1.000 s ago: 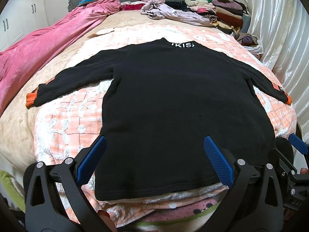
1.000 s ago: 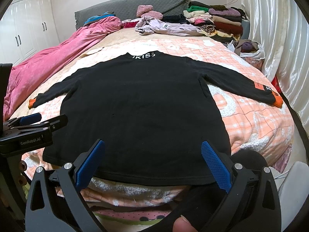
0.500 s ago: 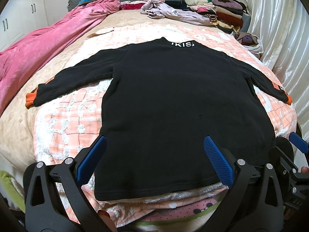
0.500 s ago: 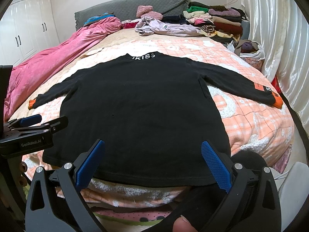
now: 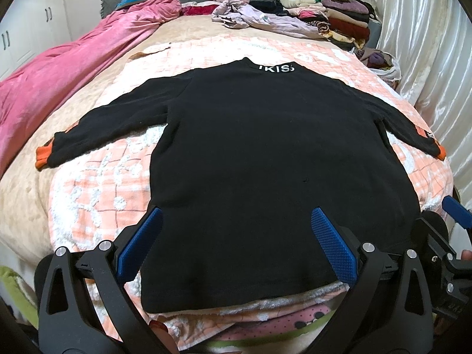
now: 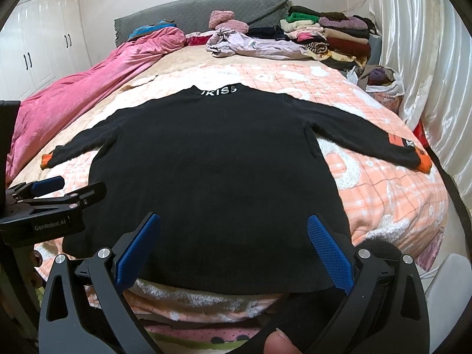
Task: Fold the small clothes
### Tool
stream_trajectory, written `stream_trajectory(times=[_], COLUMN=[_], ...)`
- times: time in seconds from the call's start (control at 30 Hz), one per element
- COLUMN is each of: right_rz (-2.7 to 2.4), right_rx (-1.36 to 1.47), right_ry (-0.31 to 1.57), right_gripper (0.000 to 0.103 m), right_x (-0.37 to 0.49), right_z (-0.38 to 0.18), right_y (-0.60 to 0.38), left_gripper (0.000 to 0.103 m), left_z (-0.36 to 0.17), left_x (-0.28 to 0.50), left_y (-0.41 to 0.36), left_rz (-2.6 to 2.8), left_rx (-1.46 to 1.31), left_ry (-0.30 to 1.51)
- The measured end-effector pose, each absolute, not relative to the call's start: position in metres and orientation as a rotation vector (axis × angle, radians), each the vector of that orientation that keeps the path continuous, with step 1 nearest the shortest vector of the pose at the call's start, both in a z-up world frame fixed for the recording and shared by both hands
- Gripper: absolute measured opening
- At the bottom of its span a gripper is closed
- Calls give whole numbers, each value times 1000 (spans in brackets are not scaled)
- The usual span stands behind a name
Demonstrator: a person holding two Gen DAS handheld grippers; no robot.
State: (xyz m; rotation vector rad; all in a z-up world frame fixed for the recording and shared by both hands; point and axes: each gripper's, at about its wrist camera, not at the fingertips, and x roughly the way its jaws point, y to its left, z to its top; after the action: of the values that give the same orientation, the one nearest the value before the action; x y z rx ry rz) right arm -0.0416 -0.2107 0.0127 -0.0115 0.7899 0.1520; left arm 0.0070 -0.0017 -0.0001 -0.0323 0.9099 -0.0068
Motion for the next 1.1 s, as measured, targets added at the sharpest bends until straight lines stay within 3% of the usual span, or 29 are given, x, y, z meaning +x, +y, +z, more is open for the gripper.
stream_trajectory(times=[1.1], right_rz=[46], right_rx=[42], right_ry=[715], right_gripper=[99], right_x=[106], right_z=[42], right_y=[-254], left_gripper=[95], left_z=[8], left_x=[138], left_y=[-6], left_rz=[29], left_rx=[-58], left_ry=[933])
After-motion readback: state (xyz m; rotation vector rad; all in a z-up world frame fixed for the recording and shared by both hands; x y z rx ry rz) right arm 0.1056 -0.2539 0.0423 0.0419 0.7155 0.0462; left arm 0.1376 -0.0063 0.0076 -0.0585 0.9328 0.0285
